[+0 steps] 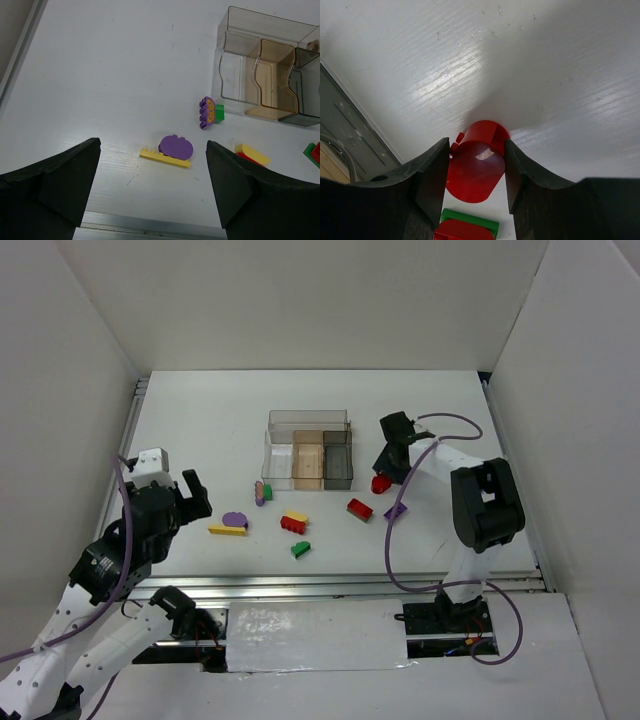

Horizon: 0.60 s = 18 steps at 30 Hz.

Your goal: Sort the legos into containers by color

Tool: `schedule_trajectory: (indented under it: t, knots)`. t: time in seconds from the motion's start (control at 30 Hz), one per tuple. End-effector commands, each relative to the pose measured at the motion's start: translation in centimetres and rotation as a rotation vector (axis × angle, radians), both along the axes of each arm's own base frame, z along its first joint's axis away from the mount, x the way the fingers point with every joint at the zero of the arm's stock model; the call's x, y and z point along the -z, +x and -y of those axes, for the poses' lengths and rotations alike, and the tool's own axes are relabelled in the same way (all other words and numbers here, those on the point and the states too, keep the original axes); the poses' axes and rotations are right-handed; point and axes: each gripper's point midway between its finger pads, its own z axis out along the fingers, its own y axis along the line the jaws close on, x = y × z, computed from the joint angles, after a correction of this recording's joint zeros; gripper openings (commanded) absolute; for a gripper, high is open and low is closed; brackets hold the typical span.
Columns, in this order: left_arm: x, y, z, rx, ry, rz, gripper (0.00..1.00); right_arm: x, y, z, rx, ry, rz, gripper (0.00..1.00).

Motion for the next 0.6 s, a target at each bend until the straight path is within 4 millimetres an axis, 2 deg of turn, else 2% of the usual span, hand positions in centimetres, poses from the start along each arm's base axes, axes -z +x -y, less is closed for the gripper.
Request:
schedule_trajectory:
  t: [0.0, 0.17, 0.27, 0.37, 0.4, 0.43, 0.47, 0.5, 0.53, 0.57]
  knots:
    - [-0.8, 0.5, 0.4, 0.023, -0.003, 0.035, 0.99, -4.3, 2.0, -0.2, -0.004, 0.027, 0.121, 0.0]
    - [-0.8, 0.6, 0.5, 0.028, -0.002, 0.035, 0.99, -7.4, 1.7, 0.1, -0.017, 0.022, 0.184, 0.0]
    - [-0.8, 0.6, 0.6, 0.03, -0.001, 0.033, 0.99, -10.0, 1.9, -1.0, -0.068, 0.039, 0.251, 0.0]
    - [-0.6, 0.8, 0.7, 0.037, 0.005, 0.025, 0.99, -12.9, 2.7, -4.9, -0.249, 0.098, 0.328, 0.0]
    - [-0.6, 0.8, 0.8, 0.04, 0.003, 0.026, 0.99, -12.6, 2.7, -6.5, -0.333, 0.104, 0.319, 0.0]
    - [-0.5, 0.8, 0.8, 0.04, 0.005, 0.023, 0.98, -12.6, 2.8, -7.2, -0.359, 0.095, 0.309, 0.0]
    - [-0.5, 0.8, 0.8, 0.04, 0.005, 0.023, 0.98, -14.2, 3.8, -8.3, -0.385, 0.091, 0.342, 0.0]
    - [-0.5, 0.8, 0.8, 0.038, 0.006, 0.02, 0.98, -13.0, 3.9, -9.3, -0.427, 0.056, 0.316, 0.0]
    - [-0.6, 0.8, 0.8, 0.039, 0.005, 0.024, 0.98, -12.8, 4.0, -9.7, -0.438, 0.037, 0.294, 0.0]
    - [-0.5, 0.8, 0.8, 0.04, 0.005, 0.023, 0.98, -13.9, 4.9, -10.4, -0.448, 0.031, 0.32, 0.0]
